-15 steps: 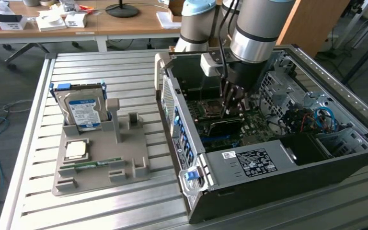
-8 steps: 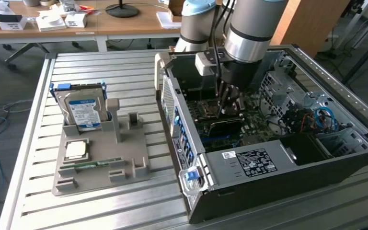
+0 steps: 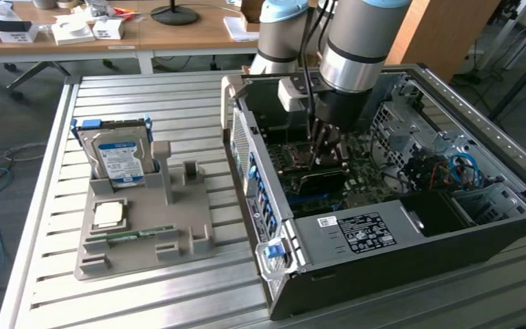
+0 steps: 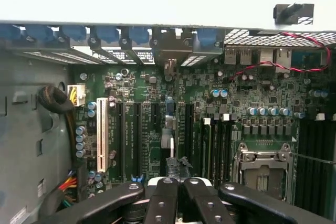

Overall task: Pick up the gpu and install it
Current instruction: 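Press down on the gpu until it lock into place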

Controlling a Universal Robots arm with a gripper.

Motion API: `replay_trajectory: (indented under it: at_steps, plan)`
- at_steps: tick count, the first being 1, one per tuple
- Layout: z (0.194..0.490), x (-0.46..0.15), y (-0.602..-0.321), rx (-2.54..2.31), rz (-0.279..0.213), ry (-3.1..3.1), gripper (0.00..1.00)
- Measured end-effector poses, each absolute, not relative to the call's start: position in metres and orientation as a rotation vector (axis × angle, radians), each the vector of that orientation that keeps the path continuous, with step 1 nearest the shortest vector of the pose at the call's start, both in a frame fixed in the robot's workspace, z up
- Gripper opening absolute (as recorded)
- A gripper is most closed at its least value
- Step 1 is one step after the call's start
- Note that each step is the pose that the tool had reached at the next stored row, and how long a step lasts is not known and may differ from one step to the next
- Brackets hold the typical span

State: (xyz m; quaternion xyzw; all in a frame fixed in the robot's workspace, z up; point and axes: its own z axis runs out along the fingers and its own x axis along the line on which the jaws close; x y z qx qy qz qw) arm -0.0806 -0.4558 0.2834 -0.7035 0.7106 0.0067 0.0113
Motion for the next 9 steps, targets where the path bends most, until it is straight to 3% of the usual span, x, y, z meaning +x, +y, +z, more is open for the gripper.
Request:
replay_trajectory:
  at_steps: [9]
  plan:
    - [0.2749,-0.0815,-0.447,-2.194,0.021,2.216,0.11]
